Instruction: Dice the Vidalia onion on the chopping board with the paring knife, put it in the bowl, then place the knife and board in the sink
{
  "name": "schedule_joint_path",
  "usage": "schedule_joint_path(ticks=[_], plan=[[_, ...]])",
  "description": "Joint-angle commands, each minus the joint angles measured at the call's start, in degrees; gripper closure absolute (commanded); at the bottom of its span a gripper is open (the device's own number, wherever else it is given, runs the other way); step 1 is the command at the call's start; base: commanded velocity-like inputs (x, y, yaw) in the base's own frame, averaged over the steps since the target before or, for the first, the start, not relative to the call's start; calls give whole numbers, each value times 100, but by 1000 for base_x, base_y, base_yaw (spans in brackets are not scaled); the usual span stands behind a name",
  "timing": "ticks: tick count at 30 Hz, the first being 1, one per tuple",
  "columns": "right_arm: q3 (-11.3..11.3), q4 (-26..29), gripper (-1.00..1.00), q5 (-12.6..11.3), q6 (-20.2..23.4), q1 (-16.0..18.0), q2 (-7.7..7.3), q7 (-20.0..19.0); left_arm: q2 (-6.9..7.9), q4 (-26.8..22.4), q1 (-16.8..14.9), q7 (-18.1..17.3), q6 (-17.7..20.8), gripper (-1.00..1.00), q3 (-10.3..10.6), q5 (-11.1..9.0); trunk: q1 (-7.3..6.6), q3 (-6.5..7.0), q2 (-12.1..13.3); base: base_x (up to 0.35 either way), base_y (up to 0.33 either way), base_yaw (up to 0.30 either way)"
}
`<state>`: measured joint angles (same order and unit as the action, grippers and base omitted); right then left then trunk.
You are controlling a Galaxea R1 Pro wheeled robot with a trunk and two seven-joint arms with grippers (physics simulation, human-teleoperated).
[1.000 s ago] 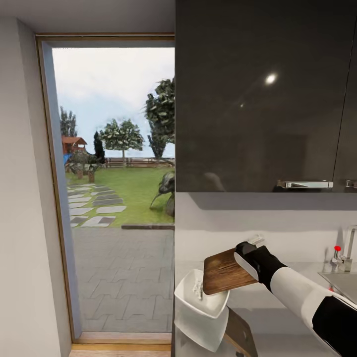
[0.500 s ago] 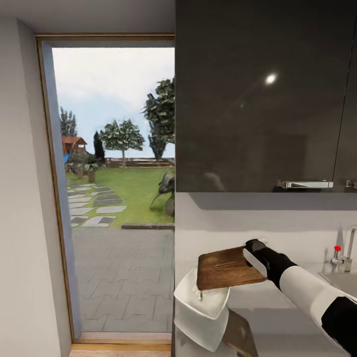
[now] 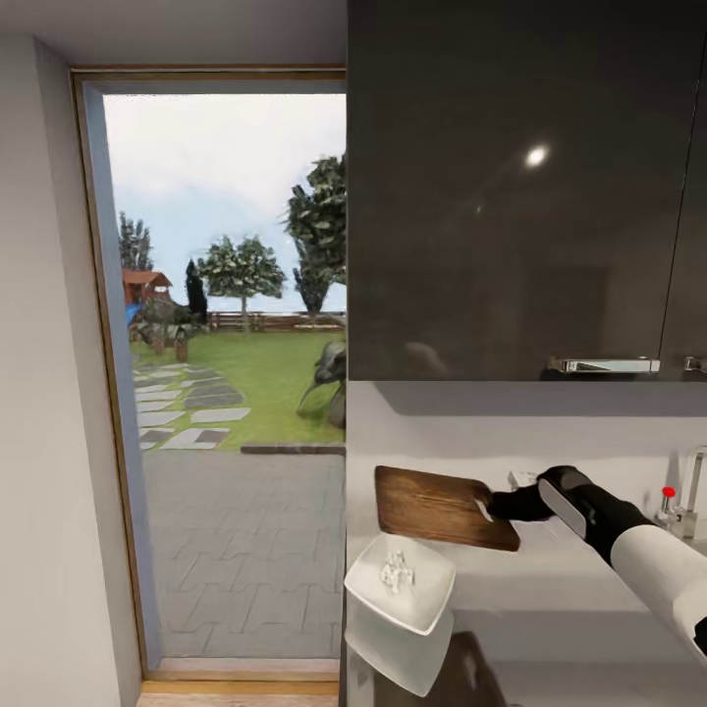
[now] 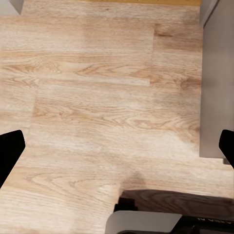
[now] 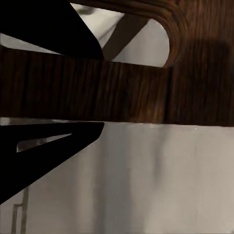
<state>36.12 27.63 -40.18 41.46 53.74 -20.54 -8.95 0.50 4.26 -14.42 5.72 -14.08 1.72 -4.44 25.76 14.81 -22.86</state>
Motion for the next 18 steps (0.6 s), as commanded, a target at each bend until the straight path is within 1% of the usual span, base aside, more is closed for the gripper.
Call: schedule_joint_path(ticks=[1,4,5,6,8,11,15,16,18], plan=[[19,-13,100,35,-61,5,-17,-147,-3,27,-8,-8,-42,-100,21,-46,3,-3,-5,0,0,0],[22,-96,100,43,-474,5,-59,-437,4,28,-8,-20,-50,-100,16,-48,3,-3,-5,0,0,0],[23,-122,100,43,-566,5,-70,-476,6,27,-8,-21,-52,-100,15,-48,3,-3,-5,0,0,0],[25,-196,100,43,-823,5,-84,-565,8,25,-8,-26,-60,-100,14,-48,3,-3,-5,0,0,0],[24,-200,100,37,-1012,5,-111,-626,7,28,-8,-32,-78,-100,13,-48,3,-3,-5,0,0,0],[26,-198,100,43,-1100,5,-122,-641,8,30,-8,-35,-90,-100,13,-48,3,-3,-5,0,0,0],[30,-203,100,101,-1152,5,-122,-560,3,31,-8,-36,-94,-100,12,-48,3,-3,-5,0,0,0],[35,-204,100,146,-1161,5,-117,-512,3,31,-8,-36,-94,-100,12,-48,3,-3,-5,0,0,0],[41,-205,100,311,-1171,5,-105,-389,0,31,-8,-36,-94,-100,12,-48,3,-3,-5,-40,0,0]])
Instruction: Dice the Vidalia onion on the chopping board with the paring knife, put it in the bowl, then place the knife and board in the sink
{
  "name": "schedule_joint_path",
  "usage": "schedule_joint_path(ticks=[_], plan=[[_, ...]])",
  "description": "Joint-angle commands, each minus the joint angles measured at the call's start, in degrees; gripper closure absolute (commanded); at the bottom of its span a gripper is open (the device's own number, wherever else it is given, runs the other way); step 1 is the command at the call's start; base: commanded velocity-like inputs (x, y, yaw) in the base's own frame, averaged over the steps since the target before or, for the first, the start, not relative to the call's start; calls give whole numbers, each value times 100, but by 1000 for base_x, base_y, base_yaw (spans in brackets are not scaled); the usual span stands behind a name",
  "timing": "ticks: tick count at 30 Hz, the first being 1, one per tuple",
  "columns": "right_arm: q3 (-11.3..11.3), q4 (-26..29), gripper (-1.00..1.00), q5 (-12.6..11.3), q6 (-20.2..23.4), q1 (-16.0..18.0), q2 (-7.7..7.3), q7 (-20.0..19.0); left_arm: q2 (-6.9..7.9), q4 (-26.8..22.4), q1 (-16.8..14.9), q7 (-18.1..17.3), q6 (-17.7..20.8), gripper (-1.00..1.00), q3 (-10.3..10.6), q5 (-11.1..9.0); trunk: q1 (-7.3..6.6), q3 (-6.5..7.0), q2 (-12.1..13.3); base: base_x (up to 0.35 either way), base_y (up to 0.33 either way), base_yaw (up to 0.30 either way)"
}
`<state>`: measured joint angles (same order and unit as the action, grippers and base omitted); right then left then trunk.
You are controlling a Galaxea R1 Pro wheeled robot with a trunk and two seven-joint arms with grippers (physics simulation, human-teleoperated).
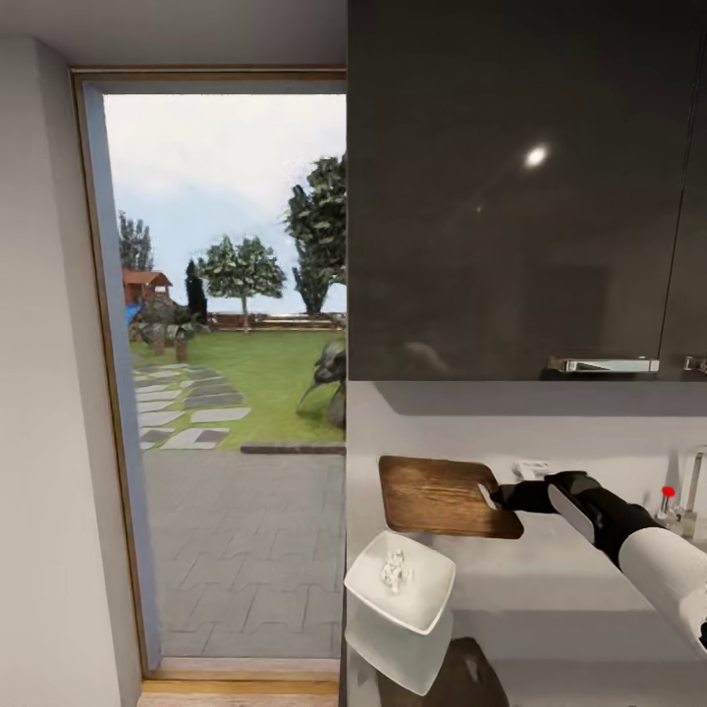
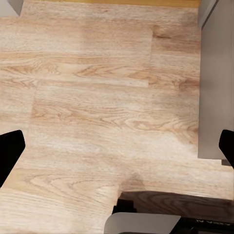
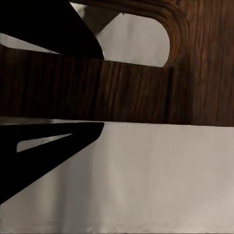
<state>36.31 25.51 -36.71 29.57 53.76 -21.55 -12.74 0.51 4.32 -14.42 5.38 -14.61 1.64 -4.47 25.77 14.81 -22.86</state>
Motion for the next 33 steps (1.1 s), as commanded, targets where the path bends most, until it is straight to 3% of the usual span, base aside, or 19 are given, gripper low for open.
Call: schedule_joint_path(ticks=[1,6,9,18,26,33], plan=[[23,8,100,69,15,3,-2,35,-4,25,-8,-2,-42,-100,20,-45,2,-3,-6,-111,0,0],[25,7,100,341,6,3,8,98,-15,25,-8,-2,-39,-100,20,-47,2,-3,-6,-227,0,0],[11,68,100,244,29,-97,109,-14,-91,25,90,-4,17,-100,-4,-63,2,-3,-7,0,0,0],[110,44,100,184,83,-157,407,-331,-129,25,379,33,2,-100,-6,-65,2,-3,-7,-37,0,0],[113,34,100,182,84,-158,415,-590,-130,25,633,33,2,-100,-6,-63,2,-3,-7,-302,-15,0],[104,33,100,182,80,-159,413,-813,-130,25,633,41,2,-100,-6,-63,2,-3,-7,-216,-185,0]])
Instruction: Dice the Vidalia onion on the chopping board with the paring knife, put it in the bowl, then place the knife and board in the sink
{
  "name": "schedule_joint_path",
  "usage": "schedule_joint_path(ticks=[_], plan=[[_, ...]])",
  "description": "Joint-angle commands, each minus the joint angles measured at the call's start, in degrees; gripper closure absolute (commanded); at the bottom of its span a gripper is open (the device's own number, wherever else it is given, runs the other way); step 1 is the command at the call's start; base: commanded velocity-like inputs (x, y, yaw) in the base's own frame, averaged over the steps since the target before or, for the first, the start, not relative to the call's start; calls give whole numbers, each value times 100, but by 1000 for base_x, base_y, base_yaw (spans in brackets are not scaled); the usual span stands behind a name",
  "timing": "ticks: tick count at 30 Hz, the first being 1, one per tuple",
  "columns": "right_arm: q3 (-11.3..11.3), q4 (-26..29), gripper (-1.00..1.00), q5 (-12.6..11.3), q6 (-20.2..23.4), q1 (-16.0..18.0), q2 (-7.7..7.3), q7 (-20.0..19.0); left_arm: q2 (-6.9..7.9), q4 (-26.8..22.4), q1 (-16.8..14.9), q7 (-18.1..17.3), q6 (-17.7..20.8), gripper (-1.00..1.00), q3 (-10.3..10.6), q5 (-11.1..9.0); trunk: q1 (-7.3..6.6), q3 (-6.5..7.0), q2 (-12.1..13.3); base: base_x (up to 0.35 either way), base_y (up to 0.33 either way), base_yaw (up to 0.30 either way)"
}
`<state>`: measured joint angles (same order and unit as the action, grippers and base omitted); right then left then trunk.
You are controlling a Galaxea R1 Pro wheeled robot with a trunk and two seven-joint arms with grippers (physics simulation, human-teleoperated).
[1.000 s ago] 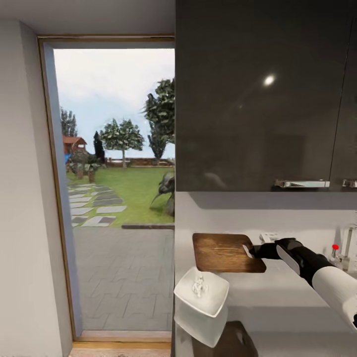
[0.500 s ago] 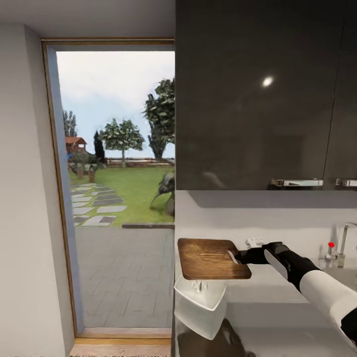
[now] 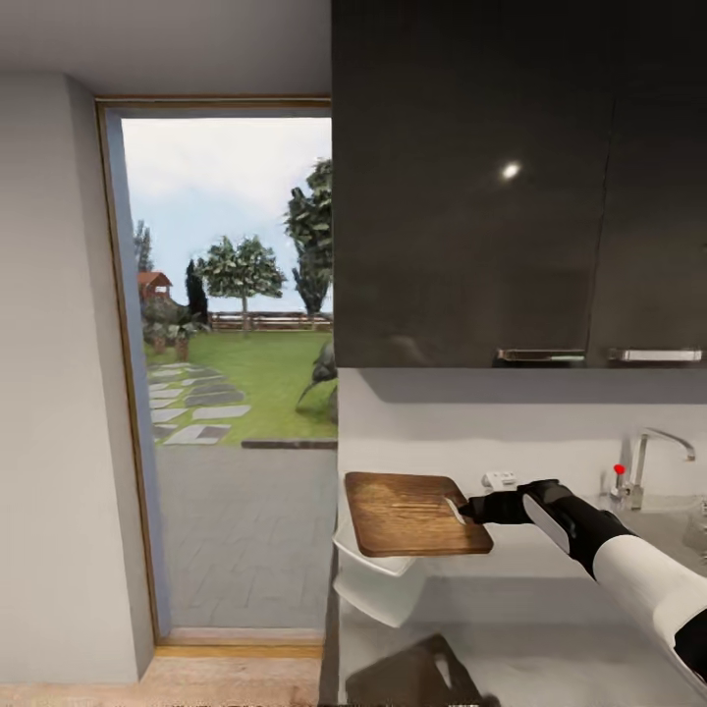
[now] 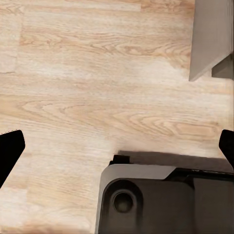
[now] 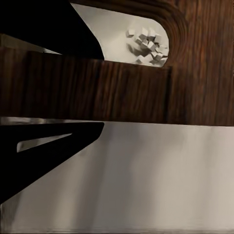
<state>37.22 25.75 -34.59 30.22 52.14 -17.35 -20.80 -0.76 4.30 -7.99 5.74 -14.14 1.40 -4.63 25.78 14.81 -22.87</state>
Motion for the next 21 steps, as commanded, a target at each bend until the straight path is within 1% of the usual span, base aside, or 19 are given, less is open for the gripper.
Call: schedule_joint_path(ticks=[1,7,16,17,19,20,21], plan=[[10,9,100,-31,14,4,-10,-37,-3,27,-9,5,-45,-100,18,-47,1,-3,-6,-120,-228,0],[5,9,100,-31,12,1,-39,-47,-3,27,-9,9,-45,-100,18,-50,1,-3,-6,-112,-231,0],[-4,9,100,-31,16,4,-49,-42,-11,32,-9,9,-27,-100,18,-55,1,-3,-6,-181,-234,0],[-4,9,100,-31,17,5,-49,-38,-54,37,-9,8,12,-100,18,-55,1,-3,-6,-167,-234,0],[-6,9,100,-30,18,4,-49,-32,-183,43,-9,-1,168,-100,16,-55,1,-3,-6,-171,-229,0],[-9,9,100,-30,19,4,-49,-31,-258,48,-7,-12,353,-100,17,-55,1,-3,-6,-194,-219,0],[-15,9,100,-29,19,2,-50,-30,-302,50,-5,-20,484,-100,17,-55,1,-3,-6,-204,-213,0]])
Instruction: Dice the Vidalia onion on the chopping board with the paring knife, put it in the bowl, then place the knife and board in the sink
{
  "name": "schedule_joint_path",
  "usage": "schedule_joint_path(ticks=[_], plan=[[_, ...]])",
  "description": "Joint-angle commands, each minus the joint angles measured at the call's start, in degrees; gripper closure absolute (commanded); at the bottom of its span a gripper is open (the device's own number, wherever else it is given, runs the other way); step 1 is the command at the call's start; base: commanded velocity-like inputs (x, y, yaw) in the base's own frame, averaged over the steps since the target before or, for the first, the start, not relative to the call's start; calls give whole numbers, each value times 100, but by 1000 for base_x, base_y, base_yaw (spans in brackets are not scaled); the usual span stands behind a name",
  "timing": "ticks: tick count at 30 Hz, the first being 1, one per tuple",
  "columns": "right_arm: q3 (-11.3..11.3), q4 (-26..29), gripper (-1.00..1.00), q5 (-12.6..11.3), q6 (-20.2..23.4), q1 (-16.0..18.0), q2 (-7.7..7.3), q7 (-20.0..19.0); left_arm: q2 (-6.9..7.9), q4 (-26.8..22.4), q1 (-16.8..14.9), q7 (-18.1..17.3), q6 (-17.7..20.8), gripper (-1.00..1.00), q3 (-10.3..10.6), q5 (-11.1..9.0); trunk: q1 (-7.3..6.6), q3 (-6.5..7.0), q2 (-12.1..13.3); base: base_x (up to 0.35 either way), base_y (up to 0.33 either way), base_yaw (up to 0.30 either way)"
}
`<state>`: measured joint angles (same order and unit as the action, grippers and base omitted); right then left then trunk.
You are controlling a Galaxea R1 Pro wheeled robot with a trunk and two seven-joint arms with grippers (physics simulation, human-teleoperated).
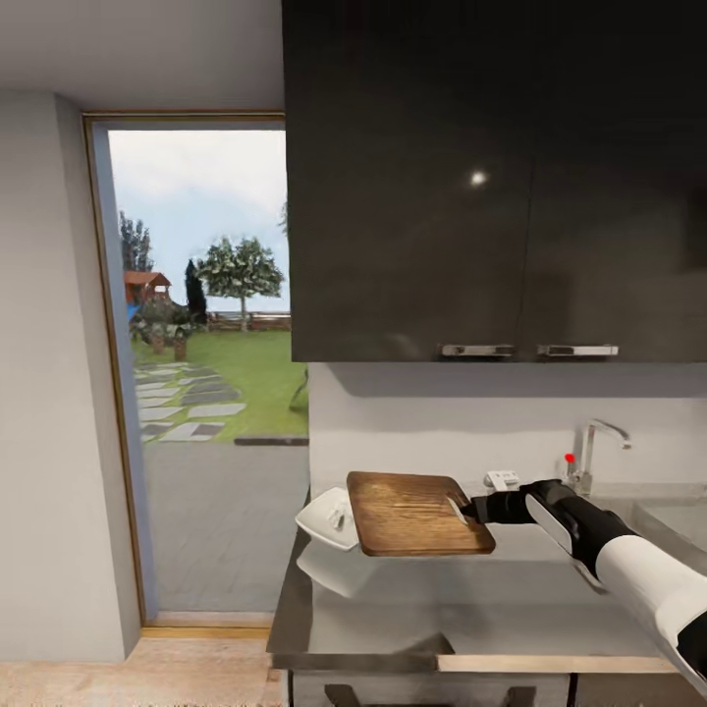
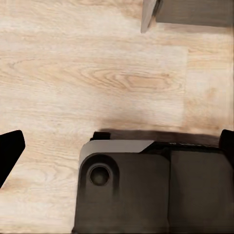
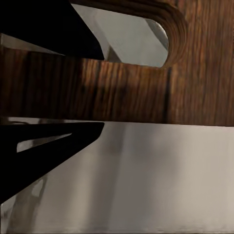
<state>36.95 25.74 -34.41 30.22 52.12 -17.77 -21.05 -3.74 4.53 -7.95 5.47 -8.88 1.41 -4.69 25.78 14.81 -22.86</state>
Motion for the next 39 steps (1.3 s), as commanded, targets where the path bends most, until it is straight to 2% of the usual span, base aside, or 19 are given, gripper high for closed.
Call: schedule_joint_path(ticks=[1,7,14,17,28,35,39], plan=[[2,10,100,-43,19,6,-7,-5,-50,29,-4,-14,101,-100,16,-50,0,-3,-6,-208,-200,0],[-26,24,100,-45,19,4,-87,-4,-222,39,171,-263,249,-100,17,-50,0,-3,-6,-149,-165,0],[-51,59,100,-47,19,7,-236,9,-245,31,212,-291,255,-100,12,-50,0,-3,-6,-50,-110,0],[-123,62,100,-48,19,8,-339,12,-215,29,214,-269,248,-100,9,-50,0,-3,-6,-4,-33,0],[-238,63,100,-40,40,8,-393,35,106,32,215,-232,241,-100,-6,-58,0,-3,-6,0,-4,0],[-299,63,100,-40,45,8,-419,268,151,39,290,-231,256,-100,-9,-58,0,-3,-6,0,0,0],[-302,63,100,-39,51,8,-420,425,83,39,545,-234,264,-100,-6,-58,0,-3,-6,0,0,0]])
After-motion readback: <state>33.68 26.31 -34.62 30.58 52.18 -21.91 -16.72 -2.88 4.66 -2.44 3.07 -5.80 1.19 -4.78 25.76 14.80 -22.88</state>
